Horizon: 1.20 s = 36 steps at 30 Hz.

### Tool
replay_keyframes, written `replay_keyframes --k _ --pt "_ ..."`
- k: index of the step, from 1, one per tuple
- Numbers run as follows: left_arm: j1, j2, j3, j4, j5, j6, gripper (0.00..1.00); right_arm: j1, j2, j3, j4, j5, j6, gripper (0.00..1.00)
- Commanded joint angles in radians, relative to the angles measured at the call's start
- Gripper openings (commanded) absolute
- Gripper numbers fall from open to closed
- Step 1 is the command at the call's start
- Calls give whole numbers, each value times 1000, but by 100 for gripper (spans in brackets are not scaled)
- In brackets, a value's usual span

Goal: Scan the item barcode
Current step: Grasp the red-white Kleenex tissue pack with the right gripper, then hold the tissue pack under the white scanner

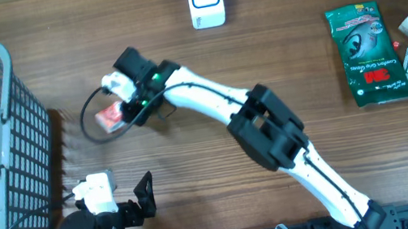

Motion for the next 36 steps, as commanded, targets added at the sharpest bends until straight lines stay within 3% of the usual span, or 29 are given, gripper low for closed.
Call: replay_keyframes --k 1,5,9,16,20,23,26,31,36 --pt "4 -7 -3 5 8 5 100 -125 -43 -16 -166 121 103 5" --pt "4 -7 -3 5 8 5 100 -255 -179 -16 -535 69 340 4" --pt "4 -7 -3 5 8 5 100 -393 -261 -16 -936 -132 527 4" --pt "4 -7 -3 5 8 5 100 -513 -326 -25 -948 -665 555 4" --pt "4 -7 -3 5 8 5 100 -521 -331 -25 -948 -764 808 4" --pt "4 -7 -3 5 8 5 100 -521 -331 -25 -948 -1023 927 4" --pt "4 -7 -3 5 8 5 100 -532 -331 -25 -948 -1156 1167 4" --pt "4 -7 -3 5 8 5 100 -612 -331 -25 -940 -1106 1574 4" --pt "4 -7 -3 5 8 5 100 -742 -331 -25 -948 -804 1964 4"
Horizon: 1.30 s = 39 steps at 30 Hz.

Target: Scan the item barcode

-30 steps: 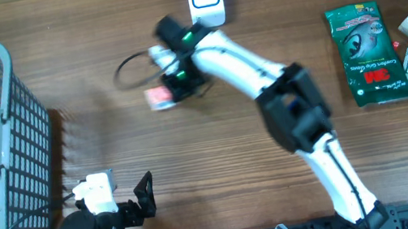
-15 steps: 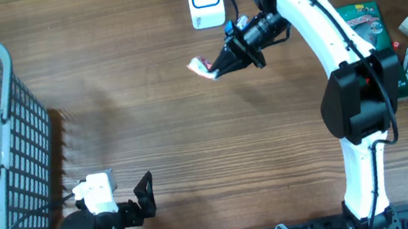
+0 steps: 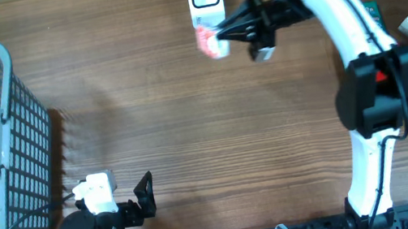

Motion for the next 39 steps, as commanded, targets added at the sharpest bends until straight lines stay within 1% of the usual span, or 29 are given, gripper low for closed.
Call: replay_keyframes --k 1,3,4,6,8,11,14,19,23,29,35,37,39 --pt "4 -7 -3 5 8 5 100 -85 -30 -7 -7 275 374 4" --pt "4 -7 -3 5 8 5 100 -112 -29 -8 -8 480 463 4" --pt "4 -7 -3 5 8 5 100 -122 -23 -8 -8 558 463 4" --pt "4 -7 -3 5 8 5 100 -129 -6 -8 -8 587 463 5" --pt "4 -7 -3 5 8 5 100 -127 3 -26 -8 585 455 4" --pt "4 -7 -3 5 8 5 100 -122 8 -109 -8 574 463 5" --pt "4 -7 -3 5 8 5 100 -124 14 -293 -8 560 458 5" --pt "4 -7 -3 5 8 5 100 -124 14 -623 -10 386 362 4" --pt "4 -7 -3 5 8 5 100 -124 14 -770 -11 352 321 4" --pt "4 -7 -3 5 8 5 100 -124 14 -806 -11 345 234 4" --pt "4 -7 -3 5 8 5 100 -126 14 -806 -11 337 221 4" --pt "4 -7 -3 5 8 5 100 -129 14 -806 -11 321 195 4" --pt "4 -7 -3 5 8 5 100 -130 14 -805 -11 274 134 5"
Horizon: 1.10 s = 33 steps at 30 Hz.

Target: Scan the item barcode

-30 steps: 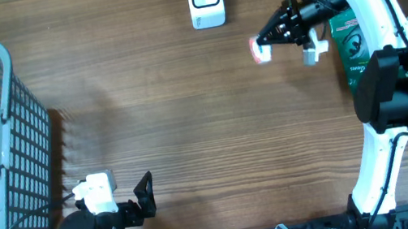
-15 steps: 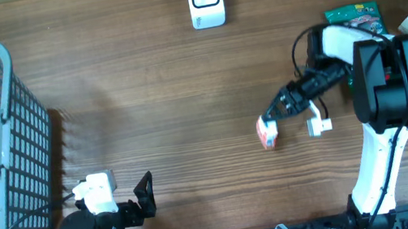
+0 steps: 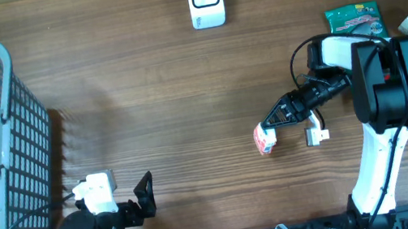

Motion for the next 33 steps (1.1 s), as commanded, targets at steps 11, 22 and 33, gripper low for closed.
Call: replay_keyframes --k 11,22,33 --pt "4 -7 -3 5 8 5 100 20 -76 228 -5 -486 -968 5" --pt "4 -7 -3 5 8 5 100 70 -79 340 1439 -180 -237 5" --pt "4 -7 -3 5 8 5 100 216 -23 340 1837 367 -221 5"
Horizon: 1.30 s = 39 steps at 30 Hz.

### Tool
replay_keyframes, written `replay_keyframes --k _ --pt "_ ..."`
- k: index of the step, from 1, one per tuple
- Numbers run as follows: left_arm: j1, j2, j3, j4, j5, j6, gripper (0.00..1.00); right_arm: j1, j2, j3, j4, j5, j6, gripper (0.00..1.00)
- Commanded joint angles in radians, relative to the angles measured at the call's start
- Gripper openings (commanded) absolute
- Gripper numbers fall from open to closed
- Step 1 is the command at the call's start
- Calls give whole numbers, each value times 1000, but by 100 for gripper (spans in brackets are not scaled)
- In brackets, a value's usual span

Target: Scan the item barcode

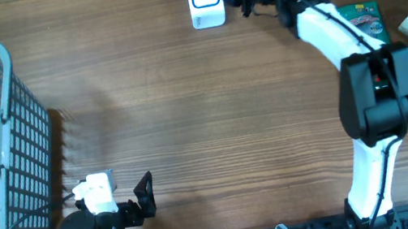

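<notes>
The white barcode scanner (pixel 205 6) stands at the far middle edge of the table. My right gripper reaches over its top right corner, shut on a small red-and-white packet. Only a sliver of the packet shows at the frame's top edge. My left gripper (pixel 146 194) rests at the near left, away from everything; its jaws cannot be made out.
A grey wire basket (pixel 26 159) stands at the left edge. A green pouch (pixel 361 19), partly under the right arm, lies at the right. Beside it are several small items: a green-capped jar and teal packets.
The right gripper was low over the middle right of the table with the packet. It now holds the packet at the far edge, just above the scanner. The left arm is unchanged.
The right gripper was first at the left centre, on the red-and-white packet near the basket. Then it held the packet in front of the scanner, later down at the middle right of the table. Now it is back at the scanner's top.
</notes>
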Motion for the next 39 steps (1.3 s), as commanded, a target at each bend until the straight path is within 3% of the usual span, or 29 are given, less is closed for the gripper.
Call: replay_keyframes --k 1,9,12,17,20,23,26,28,32,34,36,39 --pt "4 -7 -3 5 8 5 100 45 63 -5 0 158 -13 4" --pt "4 -7 -3 5 8 5 100 52 154 -5 -1 235 -43 4" --pt "4 -7 -3 5 8 5 100 47 153 6 22 252 -162 5" --pt "4 -7 -3 5 8 5 100 5 98 82 -171 158 -281 4" --pt "4 -7 -3 5 8 5 100 -60 13 82 -466 163 -401 5" --pt "4 -7 -3 5 8 5 100 -160 -98 82 -972 433 -547 4" --pt "4 -7 -3 5 8 5 100 -259 -185 82 -1327 807 -561 5" --pt "4 -7 -3 5 8 5 100 -329 -226 82 -1477 1017 -557 4" --pt "4 -7 -3 5 8 5 100 -469 -251 81 -1624 1271 -482 4" --pt "4 -7 -3 5 8 5 100 -555 -248 59 -1624 1351 -406 10" --pt "4 -7 -3 5 8 5 100 -639 -242 29 -1607 1353 -339 12" --pt "4 -7 -3 5 8 5 100 -740 -241 -51 -1526 1299 -349 13"
